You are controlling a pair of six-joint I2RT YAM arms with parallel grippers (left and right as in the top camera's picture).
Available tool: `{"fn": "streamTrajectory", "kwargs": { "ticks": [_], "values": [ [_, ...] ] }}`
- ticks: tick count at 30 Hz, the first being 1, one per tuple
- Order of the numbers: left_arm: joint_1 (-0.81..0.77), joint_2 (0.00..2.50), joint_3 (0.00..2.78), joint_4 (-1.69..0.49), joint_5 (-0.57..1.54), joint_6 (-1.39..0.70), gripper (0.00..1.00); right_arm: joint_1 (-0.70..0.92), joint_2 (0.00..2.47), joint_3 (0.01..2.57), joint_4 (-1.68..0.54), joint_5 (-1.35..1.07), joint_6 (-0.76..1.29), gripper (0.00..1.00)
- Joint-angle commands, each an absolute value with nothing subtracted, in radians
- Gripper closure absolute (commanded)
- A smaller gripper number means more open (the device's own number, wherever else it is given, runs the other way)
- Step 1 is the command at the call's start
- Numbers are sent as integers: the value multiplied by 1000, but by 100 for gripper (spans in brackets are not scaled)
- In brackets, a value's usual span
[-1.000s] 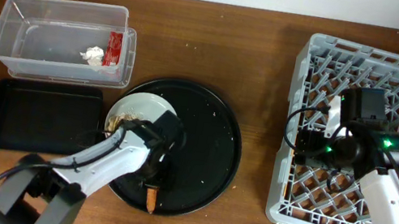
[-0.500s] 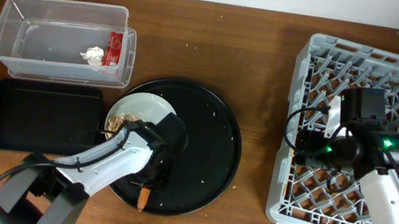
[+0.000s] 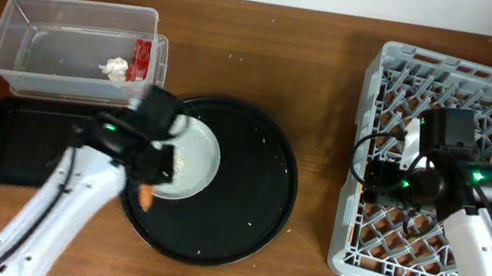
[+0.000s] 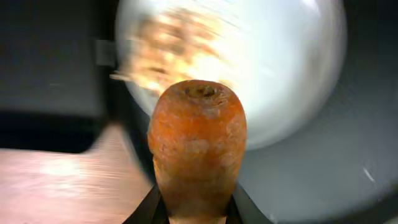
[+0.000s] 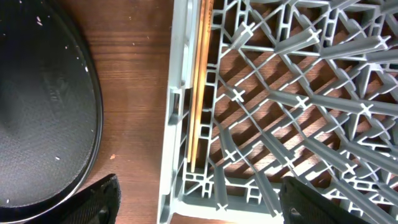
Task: Sort waste into correct bins and load items into the dishwasher rack
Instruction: 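Place the carrot onto the black tray with the left gripper, then grasp the rim of the white plate with the left gripper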
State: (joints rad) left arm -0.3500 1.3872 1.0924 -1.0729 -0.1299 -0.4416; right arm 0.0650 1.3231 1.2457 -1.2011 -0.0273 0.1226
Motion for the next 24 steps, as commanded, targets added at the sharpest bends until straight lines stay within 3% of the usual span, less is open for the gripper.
{"fn": "streamTrajectory", "kwargs": {
  "ticks": [1,7,14,15,16,18,19,22,24],
  "values": [
    [-62,1369,1110,-1009,-181,-433,100,64,1325,1257,-1201,-33,115,19],
    [321,1440,1110,-781,-181,-433,100,64,1325,1257,-1201,-33,115,19],
    [505,1783,1110,-641,-184,-433,97,64,1325,1257,-1202,-33,115,19],
    [514,1808,1110,-636,-183,-433,88,64,1325,1257,-1201,-33,115,19],
    [515,1817,1110,-635,-183,-433,87,64,1325,1257,-1201,-33,116,19],
    [515,1818,1110,-636,-181,-433,55,64,1325,1257,-1202,-33,115,19],
    [515,1812,1113,-639,-179,-433,34,64,1325,1257,-1206,-33,115,19],
    [515,1742,1224,-744,-147,-432,30,64,1325,1257,-1210,-33,115,19],
    [492,1663,1274,-765,-4,-369,30,64,1325,1257,-1209,-33,115,19]
  ]
}}
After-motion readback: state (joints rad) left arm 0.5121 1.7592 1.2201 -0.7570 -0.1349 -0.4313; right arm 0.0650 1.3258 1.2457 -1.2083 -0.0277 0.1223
